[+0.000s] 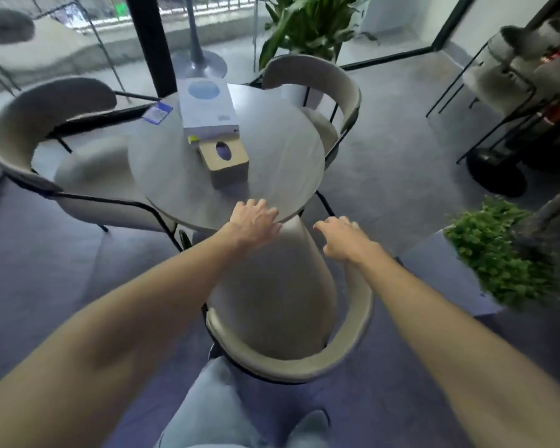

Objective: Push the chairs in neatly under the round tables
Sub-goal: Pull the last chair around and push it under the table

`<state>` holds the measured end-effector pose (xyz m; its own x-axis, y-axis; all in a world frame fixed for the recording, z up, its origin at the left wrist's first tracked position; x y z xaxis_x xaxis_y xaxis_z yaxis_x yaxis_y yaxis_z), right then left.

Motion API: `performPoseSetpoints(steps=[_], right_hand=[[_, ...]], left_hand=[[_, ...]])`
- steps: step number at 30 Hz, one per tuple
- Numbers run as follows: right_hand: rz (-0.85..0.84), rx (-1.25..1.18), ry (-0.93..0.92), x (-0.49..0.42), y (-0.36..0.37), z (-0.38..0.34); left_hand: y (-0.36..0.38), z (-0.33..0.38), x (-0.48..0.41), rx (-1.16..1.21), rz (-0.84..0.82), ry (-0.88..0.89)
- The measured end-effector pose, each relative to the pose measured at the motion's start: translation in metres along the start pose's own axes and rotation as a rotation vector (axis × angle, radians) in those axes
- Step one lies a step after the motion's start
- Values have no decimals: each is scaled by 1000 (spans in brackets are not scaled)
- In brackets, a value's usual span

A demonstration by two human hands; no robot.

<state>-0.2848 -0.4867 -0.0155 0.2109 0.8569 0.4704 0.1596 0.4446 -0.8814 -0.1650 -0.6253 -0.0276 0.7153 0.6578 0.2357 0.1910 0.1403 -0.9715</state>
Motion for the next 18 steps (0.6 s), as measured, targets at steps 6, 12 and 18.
performPoseSetpoints(steps=[6,12,18], right_hand=[[-61,152,-210,14,56,4],[-134,158,-354,57,118,-8],[-183,147,-416,86,175,-14]], left_hand=[[21,17,67,23,87,-260],[65,74,158,-7,16,-351],[130,104,207,-17,-189,-381]])
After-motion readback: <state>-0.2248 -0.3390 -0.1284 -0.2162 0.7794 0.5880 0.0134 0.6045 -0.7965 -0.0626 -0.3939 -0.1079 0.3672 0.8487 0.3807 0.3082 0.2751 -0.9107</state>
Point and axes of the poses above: each hand's wrist, its own x-axis away from the middle knuckle, its own y-axis out of the palm, z = x × y, the point moved 6 cm from there along -x, towards the middle knuckle, and after that the axes turned 13 degrees about -y, right-handed, at the moved point
